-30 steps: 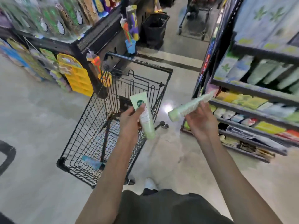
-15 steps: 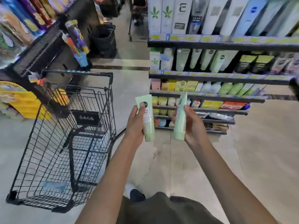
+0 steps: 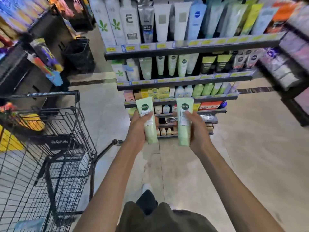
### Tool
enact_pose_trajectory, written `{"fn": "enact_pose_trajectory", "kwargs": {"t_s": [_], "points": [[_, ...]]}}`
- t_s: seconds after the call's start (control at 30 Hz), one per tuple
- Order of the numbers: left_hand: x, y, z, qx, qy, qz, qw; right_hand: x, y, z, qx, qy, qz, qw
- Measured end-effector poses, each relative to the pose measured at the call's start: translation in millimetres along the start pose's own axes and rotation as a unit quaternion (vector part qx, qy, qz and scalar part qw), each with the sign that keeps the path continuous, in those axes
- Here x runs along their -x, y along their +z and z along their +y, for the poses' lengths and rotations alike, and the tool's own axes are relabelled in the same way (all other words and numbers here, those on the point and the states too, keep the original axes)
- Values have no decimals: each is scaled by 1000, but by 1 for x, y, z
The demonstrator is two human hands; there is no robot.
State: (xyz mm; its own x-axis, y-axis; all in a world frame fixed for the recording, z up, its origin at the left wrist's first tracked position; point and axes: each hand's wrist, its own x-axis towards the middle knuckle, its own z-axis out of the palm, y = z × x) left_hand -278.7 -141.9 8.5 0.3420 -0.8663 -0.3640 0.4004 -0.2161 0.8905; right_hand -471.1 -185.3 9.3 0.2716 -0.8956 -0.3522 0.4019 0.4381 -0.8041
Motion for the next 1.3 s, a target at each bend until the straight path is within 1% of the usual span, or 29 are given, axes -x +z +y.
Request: {"fn": "enact_pose_trajectory", "kwargs": {"t_s": [0.07, 0.23, 0.43, 0.63, 0.87, 1.0, 1.3], "points": [[-11, 9, -1, -23, 14, -14, 1000, -8, -6, -6, 30, -23, 18, 999], [-49, 25, -3, -59, 26, -19, 998, -41, -10, -19, 71, -46, 16, 996], [-107, 44, 3, -68, 21, 18, 997, -95, -12, -40, 104, -43, 23, 993], [-176, 57, 11, -110, 35, 46, 992, -159, -3, -60, 128, -32, 17, 991], [-251, 70, 23, -180, 55, 82, 979, -216, 6, -66, 116, -14, 26, 993], [-287, 82, 28, -220, 70, 74, 970, -239, 5, -68, 100, -5, 33, 994], [-346, 104, 35, -225, 115, 108, 962, -261, -7, -78, 79, -2, 51, 996]]}}
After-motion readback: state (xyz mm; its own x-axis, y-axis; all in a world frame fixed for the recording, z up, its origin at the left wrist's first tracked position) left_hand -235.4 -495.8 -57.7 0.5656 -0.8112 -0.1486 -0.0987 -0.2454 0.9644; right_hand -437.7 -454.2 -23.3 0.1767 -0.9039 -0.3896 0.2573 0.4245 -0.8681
